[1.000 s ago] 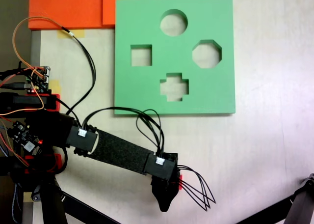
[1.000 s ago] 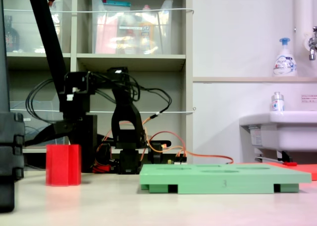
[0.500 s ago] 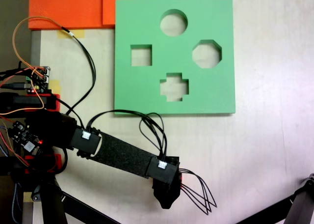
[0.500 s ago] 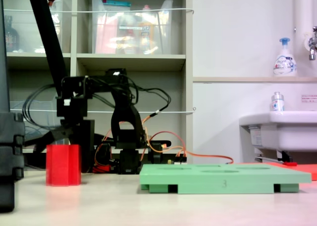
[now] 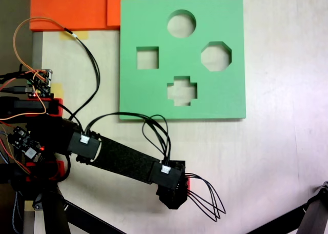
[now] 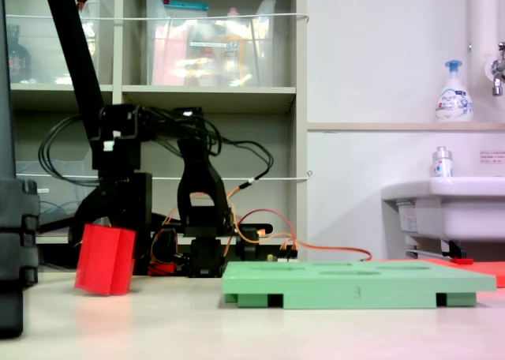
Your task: Put the cross columnar block into the corresponding hole
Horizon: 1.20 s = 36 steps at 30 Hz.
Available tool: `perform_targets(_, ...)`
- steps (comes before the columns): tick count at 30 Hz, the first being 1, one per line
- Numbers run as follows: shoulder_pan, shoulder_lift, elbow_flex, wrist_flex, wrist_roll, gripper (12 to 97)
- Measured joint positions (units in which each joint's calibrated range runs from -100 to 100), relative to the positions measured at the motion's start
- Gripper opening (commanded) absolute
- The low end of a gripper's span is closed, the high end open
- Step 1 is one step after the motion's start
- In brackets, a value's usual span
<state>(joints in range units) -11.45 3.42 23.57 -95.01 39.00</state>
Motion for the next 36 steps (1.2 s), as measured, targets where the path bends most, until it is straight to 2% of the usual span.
perform_targets(10,2.4,-21.5,-1.9,-0.2,2.1,34.7)
perform_targets(16,8.4,-32.7,-1.9,-0.2,6.4,34.8)
perform_targets(22,17.3,-32.4,-2.0,-0.2,13.4,34.8)
perform_targets(26,21.2,-28.3,1.5,-0.7,16.8,34.8)
perform_targets(36,25.1,-23.0,2.4,-0.7,22.9,34.8)
